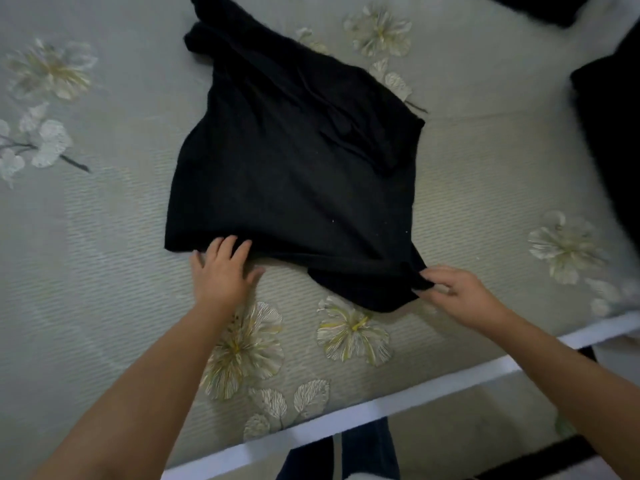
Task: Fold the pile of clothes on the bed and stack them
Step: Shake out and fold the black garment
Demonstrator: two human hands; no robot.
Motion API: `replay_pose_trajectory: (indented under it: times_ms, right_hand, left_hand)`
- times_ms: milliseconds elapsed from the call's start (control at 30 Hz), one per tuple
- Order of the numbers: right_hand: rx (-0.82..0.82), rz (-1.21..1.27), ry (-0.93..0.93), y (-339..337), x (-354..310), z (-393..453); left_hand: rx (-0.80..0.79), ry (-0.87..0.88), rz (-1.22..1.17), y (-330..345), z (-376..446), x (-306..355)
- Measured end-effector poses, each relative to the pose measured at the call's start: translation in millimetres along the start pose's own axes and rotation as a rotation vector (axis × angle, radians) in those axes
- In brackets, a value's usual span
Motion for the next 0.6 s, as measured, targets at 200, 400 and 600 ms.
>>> replay_pose_trajectory:
  times_ms: [200,400,600]
  right_hand:
    - [0.001,0.125,0.177,-25,4,-1]
    - [-0.581,-0.492,0.339,-4,6,-27]
    - [-0.078,-0.720,0.221,-83,-143,42]
  left_hand:
    - [0.024,0.030,0.089,-15,18,13]
    - [-0.526,0.284,-0.201,-21,-50,16]
    - [-0.225,-0.043,-0.776,-227,-20,-13]
Point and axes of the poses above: each hand's wrist, its own z-axis towards the middle knuckle, its own y-axis out of the palm, x = y × z, the point moved 10 cm from there along z, towards the middle knuckle, and after that the axes turned 5 degrees about y, right-handed, at the moved point
